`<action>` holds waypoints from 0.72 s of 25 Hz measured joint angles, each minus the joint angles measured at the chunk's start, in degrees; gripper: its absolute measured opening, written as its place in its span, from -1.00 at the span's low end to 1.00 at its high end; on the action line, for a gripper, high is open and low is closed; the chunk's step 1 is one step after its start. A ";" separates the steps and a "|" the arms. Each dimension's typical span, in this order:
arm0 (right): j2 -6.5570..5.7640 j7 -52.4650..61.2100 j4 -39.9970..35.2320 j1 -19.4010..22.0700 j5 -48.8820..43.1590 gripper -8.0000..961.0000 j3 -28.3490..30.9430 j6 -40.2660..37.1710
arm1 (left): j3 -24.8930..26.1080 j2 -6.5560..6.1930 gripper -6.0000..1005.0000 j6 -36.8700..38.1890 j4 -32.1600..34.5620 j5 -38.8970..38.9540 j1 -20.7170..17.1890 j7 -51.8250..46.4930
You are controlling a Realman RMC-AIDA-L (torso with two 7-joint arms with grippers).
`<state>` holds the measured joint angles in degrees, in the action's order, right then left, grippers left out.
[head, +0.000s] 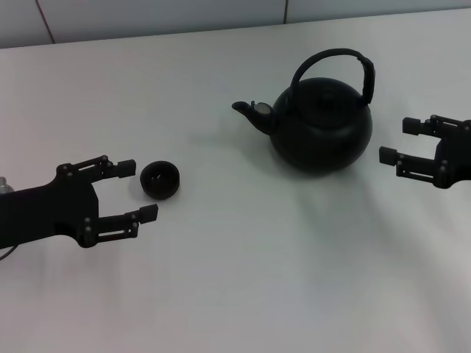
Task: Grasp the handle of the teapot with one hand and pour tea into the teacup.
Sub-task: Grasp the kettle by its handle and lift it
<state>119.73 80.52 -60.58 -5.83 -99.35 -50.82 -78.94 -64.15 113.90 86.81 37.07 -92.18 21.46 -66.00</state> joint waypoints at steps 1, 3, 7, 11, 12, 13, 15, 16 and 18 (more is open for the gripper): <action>-0.01 -0.10 0.11 -0.15 0.00 0.50 -0.10 0.46 | 0.00 0.11 0.62 -0.30 0.00 0.00 0.03 0.00; 0.00 -0.19 0.17 -0.29 0.12 0.50 -0.35 1.71 | 0.00 0.22 0.62 -0.90 0.00 -0.01 0.07 0.00; -0.06 -1.27 1.39 -0.83 2.98 0.50 -0.52 4.67 | -0.02 0.31 0.62 -1.57 0.01 -0.02 0.21 0.00; -0.11 -3.91 3.27 -1.67 5.37 0.50 -0.40 5.32 | -0.09 0.48 0.62 -2.07 0.02 -0.03 0.38 0.00; -0.12 -4.47 3.88 -1.99 5.76 0.49 -0.31 5.41 | -0.09 0.48 0.62 -2.07 0.02 -0.03 0.38 0.00; -0.17 -5.05 4.89 -2.59 6.10 0.49 -0.18 5.65 | -0.05 0.48 0.62 -2.24 0.02 -0.02 0.43 0.00; -0.29 -5.88 6.84 -3.84 6.36 0.49 0.00 6.13 | -0.04 0.48 0.62 -2.27 0.02 -0.02 0.43 -0.02; -0.34 -6.33 7.74 -4.48 6.41 0.49 0.06 6.45 | -0.03 0.48 0.62 -2.27 0.02 -0.02 0.43 -0.07; -0.37 -7.27 9.45 -5.56 6.49 0.50 0.11 7.41 | -0.01 0.47 0.61 -2.30 0.02 -0.03 0.45 -0.26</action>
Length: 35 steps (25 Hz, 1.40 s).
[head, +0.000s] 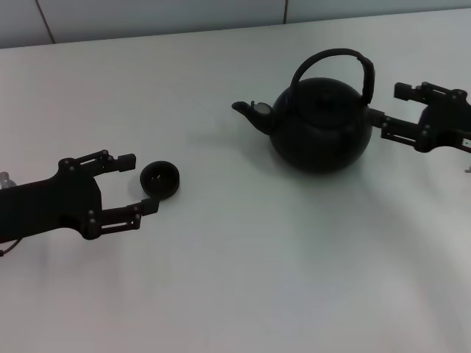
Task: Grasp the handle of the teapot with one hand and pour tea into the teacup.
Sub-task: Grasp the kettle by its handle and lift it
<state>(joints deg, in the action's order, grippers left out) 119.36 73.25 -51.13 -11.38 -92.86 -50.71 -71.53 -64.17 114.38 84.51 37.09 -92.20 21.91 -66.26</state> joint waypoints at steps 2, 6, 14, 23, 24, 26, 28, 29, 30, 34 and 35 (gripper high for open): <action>0.06 -0.40 0.87 -0.61 0.07 0.50 0.01 0.99 | 0.01 -0.01 0.61 -0.09 0.00 0.00 0.04 -0.08; 0.13 -1.43 2.06 -1.65 1.36 0.50 0.04 2.28 | 0.09 -0.03 0.62 -0.48 0.00 0.00 0.06 -0.12; -0.10 -4.93 4.85 -2.88 8.15 0.49 0.09 4.87 | 0.10 -0.03 0.61 -1.25 0.00 0.00 0.07 -0.32; -0.19 -5.05 7.23 -4.65 7.85 0.49 -0.56 8.08 | 0.10 -0.03 0.61 -1.82 0.00 0.01 0.07 -0.43; -0.19 -5.05 7.49 -4.80 7.85 0.49 -0.45 8.49 | 0.10 -0.03 0.61 -1.83 0.00 0.01 0.07 -0.43; -0.19 -5.06 8.07 -5.16 7.85 0.49 -0.21 9.21 | 0.10 -0.03 0.62 -1.89 0.00 0.01 0.07 -0.38; -0.18 -5.05 8.85 -5.74 7.85 0.49 -0.08 9.66 | 0.10 -0.03 0.62 -2.01 0.00 0.00 0.10 -0.26; -0.18 -5.05 9.10 -5.93 7.85 0.49 -0.10 9.70 | 0.10 -0.03 0.62 -2.01 0.00 0.00 0.10 -0.26; -0.19 -5.06 9.31 -6.07 7.85 0.50 -0.20 9.81 | 0.10 -0.03 0.62 -2.21 0.00 0.01 0.13 -0.19; -0.24 -5.16 10.19 -6.67 7.80 0.50 -0.58 11.04 | 0.10 -0.03 0.62 -2.72 0.00 0.01 0.15 -0.10; -0.24 -5.38 10.48 -6.85 7.79 0.50 -0.59 11.15 | 0.10 -0.03 0.62 -2.76 0.00 0.00 0.15 -0.05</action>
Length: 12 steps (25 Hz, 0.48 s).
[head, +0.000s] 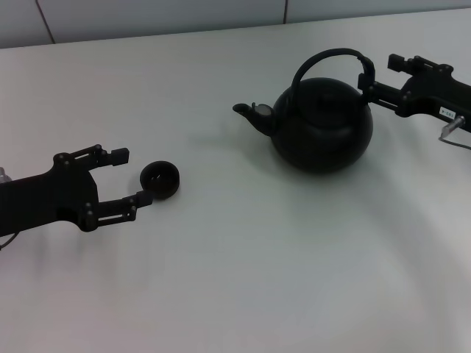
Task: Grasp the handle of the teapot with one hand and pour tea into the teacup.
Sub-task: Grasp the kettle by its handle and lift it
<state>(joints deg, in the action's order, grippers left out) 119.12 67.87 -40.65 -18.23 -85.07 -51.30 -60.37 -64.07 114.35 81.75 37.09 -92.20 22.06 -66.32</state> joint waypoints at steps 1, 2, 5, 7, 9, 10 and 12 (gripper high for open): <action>-0.01 -0.24 0.25 -0.15 -0.01 0.50 0.00 0.09 | 0.00 0.00 0.62 -0.03 0.00 0.00 0.00 0.05; -0.01 -0.53 0.52 -0.36 -0.01 0.50 -0.01 0.12 | 0.00 0.00 0.62 -0.05 0.00 0.00 0.00 0.07; -0.03 -0.92 1.25 -1.01 -0.03 0.50 -0.05 0.87 | 0.00 0.00 0.62 -0.33 0.00 0.00 0.02 0.10; -0.03 -1.07 1.93 -1.59 -0.06 0.50 -0.09 1.77 | 0.00 0.00 0.62 -0.41 0.00 0.00 0.06 0.10; -0.06 -1.13 2.41 -1.99 -0.19 0.50 -0.12 2.25 | 0.00 0.00 0.62 -0.47 0.00 0.00 0.13 0.13; -0.09 -1.16 2.57 -2.19 -0.34 0.50 -0.12 2.42 | 0.00 0.00 0.62 -0.51 0.00 0.00 0.16 0.15; -0.12 -1.19 2.71 -2.47 -0.65 0.50 -0.12 2.59 | 0.00 0.00 0.62 -0.60 0.00 0.00 0.26 0.19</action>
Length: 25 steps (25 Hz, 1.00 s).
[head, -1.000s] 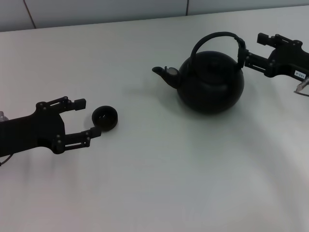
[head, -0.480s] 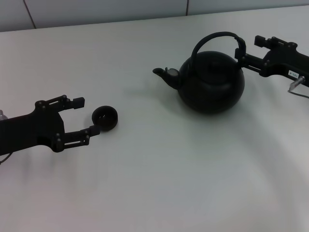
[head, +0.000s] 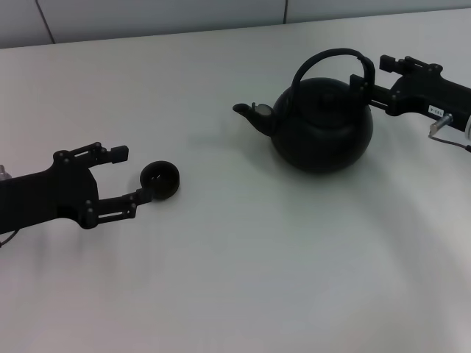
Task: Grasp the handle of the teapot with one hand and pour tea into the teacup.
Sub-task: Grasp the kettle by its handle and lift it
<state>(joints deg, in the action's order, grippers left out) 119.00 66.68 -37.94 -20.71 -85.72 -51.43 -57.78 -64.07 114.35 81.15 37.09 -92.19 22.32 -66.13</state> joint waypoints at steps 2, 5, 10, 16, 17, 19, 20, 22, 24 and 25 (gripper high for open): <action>0.00 -0.01 0.13 -0.16 -0.10 0.50 0.01 0.16 | 0.00 0.00 0.62 -0.24 0.00 0.00 0.05 0.02; 0.00 -0.03 0.47 -0.26 -0.13 0.50 0.02 0.21 | 0.00 0.00 0.62 -0.66 0.00 0.00 0.11 0.03; 0.01 -0.05 0.81 -0.30 -0.15 0.50 0.02 0.22 | 0.00 0.00 0.61 -0.86 0.00 0.00 0.11 0.03; 0.00 -0.06 1.73 -0.60 -0.13 0.50 0.07 0.30 | 0.00 0.00 0.61 -1.44 0.00 0.00 0.21 0.04; -0.02 -0.06 1.81 -0.66 -0.13 0.50 0.07 0.31 | 0.00 0.00 0.61 -1.44 0.00 0.00 0.21 0.04; -0.04 -0.06 1.96 -0.80 -0.13 0.49 0.06 0.34 | 0.00 -0.01 0.62 -1.48 0.00 0.00 0.25 0.04; -0.04 -0.06 2.02 -0.85 -0.15 0.49 0.04 0.33 | 0.00 -0.01 0.62 -1.48 0.00 0.00 0.25 0.04; -0.03 -0.16 2.03 -0.96 -0.53 0.46 0.04 0.32 | 0.00 -0.13 0.62 -1.48 0.00 0.00 0.27 0.04; 0.06 -0.90 2.00 -0.97 -0.81 0.38 0.04 0.29 | 0.00 -0.13 0.62 -1.48 0.00 0.00 0.27 0.04; 0.11 -1.42 2.00 -0.99 -0.82 0.35 0.03 0.29 | 0.00 -0.21 0.62 -1.48 0.00 0.00 0.27 0.04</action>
<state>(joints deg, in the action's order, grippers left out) 119.11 65.26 -35.94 -21.70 -86.54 -51.40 -57.49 -64.07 114.14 79.67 37.09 -92.20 22.59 -66.09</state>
